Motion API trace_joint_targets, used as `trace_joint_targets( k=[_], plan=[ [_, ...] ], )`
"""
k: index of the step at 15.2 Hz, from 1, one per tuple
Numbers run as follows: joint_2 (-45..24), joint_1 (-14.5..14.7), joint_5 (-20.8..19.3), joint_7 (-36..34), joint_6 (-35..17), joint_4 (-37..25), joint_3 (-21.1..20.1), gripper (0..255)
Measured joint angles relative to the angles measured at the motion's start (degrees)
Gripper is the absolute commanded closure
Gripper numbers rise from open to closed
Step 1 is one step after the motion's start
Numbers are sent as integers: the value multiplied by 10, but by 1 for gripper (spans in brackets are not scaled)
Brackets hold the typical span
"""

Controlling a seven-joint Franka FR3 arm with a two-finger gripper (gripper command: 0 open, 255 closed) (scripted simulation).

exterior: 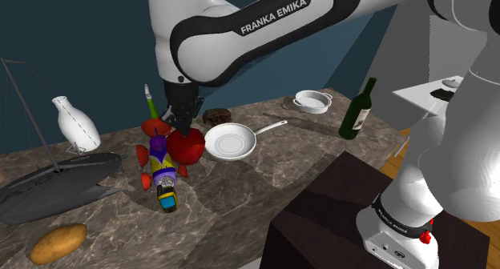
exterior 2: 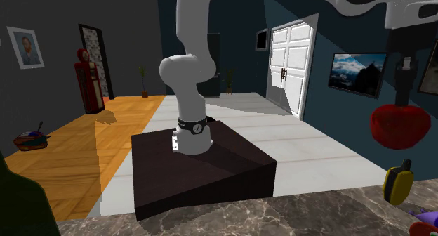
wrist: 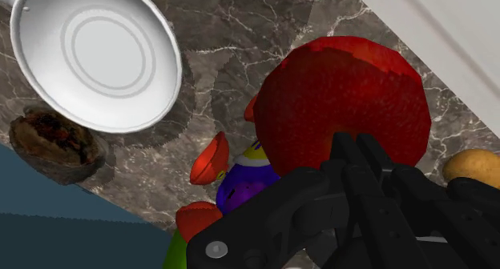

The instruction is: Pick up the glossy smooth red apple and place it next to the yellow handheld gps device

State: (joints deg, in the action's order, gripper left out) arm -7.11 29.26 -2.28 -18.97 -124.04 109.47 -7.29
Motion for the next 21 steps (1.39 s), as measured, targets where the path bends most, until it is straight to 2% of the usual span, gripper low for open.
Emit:
trace_joint_targets(
  k=[21],
  plan=[
    [-75,4,-18,-15,-147,73,4,255]
  ],
)
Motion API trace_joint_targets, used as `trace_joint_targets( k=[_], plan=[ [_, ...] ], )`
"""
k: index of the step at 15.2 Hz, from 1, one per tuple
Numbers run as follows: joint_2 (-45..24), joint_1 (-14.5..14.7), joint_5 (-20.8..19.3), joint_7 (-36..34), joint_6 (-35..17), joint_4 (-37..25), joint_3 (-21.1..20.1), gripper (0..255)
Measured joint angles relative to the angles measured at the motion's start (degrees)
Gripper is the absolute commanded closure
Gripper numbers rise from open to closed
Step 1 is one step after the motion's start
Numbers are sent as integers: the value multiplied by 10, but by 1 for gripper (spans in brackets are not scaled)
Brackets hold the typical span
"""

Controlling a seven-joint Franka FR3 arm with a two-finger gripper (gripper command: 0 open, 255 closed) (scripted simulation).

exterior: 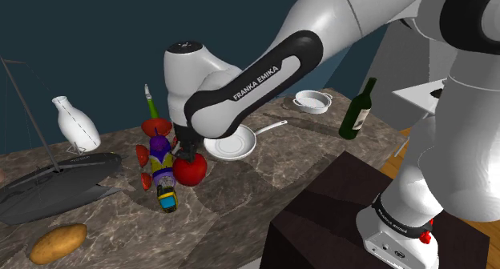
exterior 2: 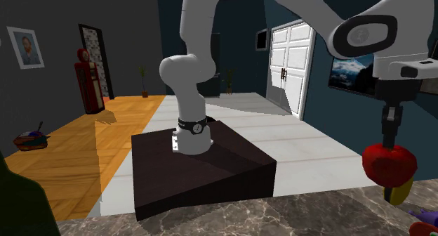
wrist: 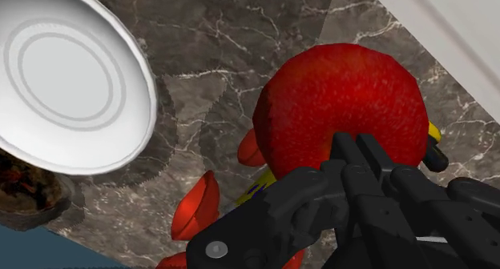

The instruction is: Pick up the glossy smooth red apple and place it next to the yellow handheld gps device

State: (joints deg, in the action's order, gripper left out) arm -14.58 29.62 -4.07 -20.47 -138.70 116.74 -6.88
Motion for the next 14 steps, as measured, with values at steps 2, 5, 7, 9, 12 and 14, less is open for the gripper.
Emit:
trace_joint_targets(
  k=[2,5,7,9,12,14],
  plan=[
    [-9,1,-2,-2,-13,5,1,255],
    [-24,2,-6,-5,-32,8,2,255],
    [-33,3,-9,-7,-45,12,3,255],
    [-43,2,-10,-6,-58,16,5,255],
    [-60,5,-15,-12,-78,19,7,255],
    [-73,5,-18,-13,-92,19,9,255]
  ],
)
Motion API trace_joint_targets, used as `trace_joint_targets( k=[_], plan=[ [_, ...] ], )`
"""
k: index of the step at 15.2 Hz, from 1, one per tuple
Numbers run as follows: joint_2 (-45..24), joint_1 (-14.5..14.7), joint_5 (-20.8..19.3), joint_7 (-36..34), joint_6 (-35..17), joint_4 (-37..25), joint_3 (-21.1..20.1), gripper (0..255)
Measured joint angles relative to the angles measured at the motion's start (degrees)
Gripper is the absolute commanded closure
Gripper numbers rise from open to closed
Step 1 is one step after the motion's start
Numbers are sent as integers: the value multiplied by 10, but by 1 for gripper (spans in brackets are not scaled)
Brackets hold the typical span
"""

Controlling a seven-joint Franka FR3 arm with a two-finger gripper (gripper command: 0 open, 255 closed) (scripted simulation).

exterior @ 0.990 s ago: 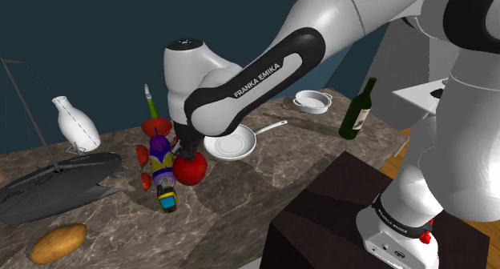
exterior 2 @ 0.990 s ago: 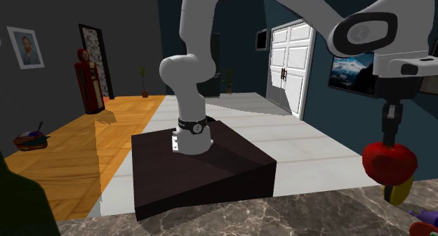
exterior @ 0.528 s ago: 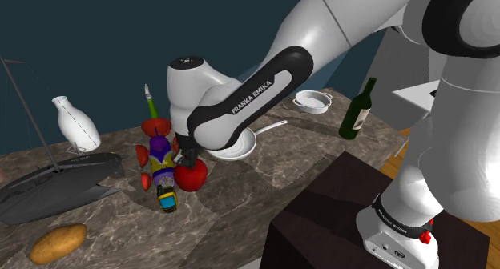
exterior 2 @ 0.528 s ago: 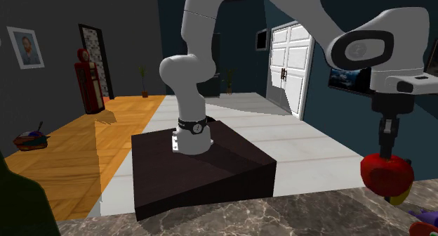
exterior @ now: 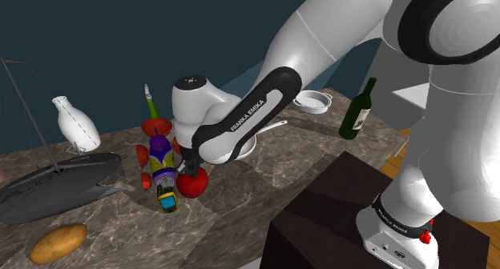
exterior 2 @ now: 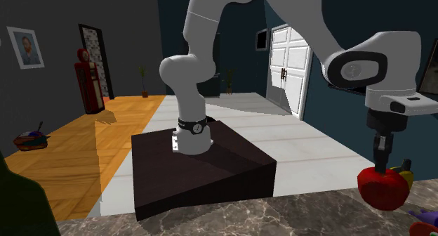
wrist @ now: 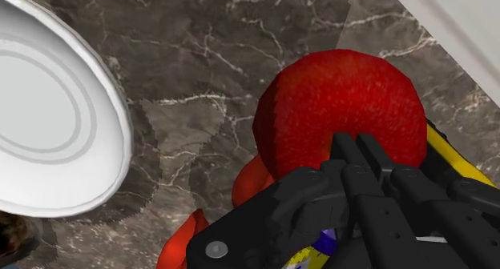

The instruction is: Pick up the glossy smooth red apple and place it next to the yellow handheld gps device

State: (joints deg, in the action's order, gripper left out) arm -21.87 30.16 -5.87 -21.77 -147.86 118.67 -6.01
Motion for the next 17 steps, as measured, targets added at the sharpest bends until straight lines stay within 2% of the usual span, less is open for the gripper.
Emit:
trace_joint_targets(
  k=[8,9,15,17],
  plan=[
    [-11,1,-3,-2,-12,1,2,255],
    [-11,1,-3,-2,-12,1,2,0],
    [-11,1,-3,-2,-12,1,2,0],
    [8,0,1,0,2,5,-1,0]
  ],
)
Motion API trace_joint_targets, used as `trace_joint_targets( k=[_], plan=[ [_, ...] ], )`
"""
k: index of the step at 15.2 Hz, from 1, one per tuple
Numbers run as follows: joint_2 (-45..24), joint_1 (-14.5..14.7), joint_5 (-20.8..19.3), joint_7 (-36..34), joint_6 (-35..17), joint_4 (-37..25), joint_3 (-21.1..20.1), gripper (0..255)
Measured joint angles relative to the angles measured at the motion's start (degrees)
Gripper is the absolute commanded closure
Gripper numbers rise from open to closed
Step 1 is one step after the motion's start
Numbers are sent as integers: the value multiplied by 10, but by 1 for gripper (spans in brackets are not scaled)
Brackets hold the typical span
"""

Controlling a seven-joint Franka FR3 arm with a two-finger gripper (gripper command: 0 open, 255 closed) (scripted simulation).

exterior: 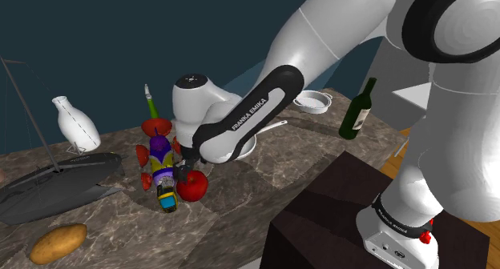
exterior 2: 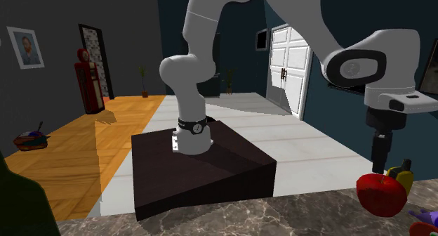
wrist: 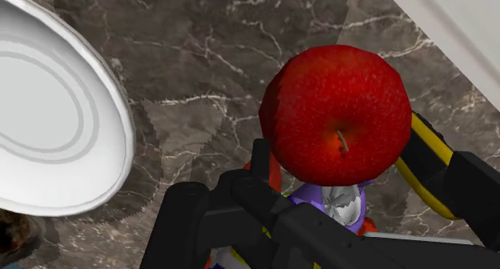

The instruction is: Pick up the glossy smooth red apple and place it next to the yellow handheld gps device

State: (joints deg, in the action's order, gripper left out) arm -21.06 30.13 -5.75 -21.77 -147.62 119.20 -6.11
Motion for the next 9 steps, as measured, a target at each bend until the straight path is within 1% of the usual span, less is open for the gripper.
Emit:
trace_joint_targets(
  k=[3,9],
  plan=[
    [36,-5,8,8,32,3,-4,0],
    [42,-4,9,7,39,3,-5,0]
  ],
)
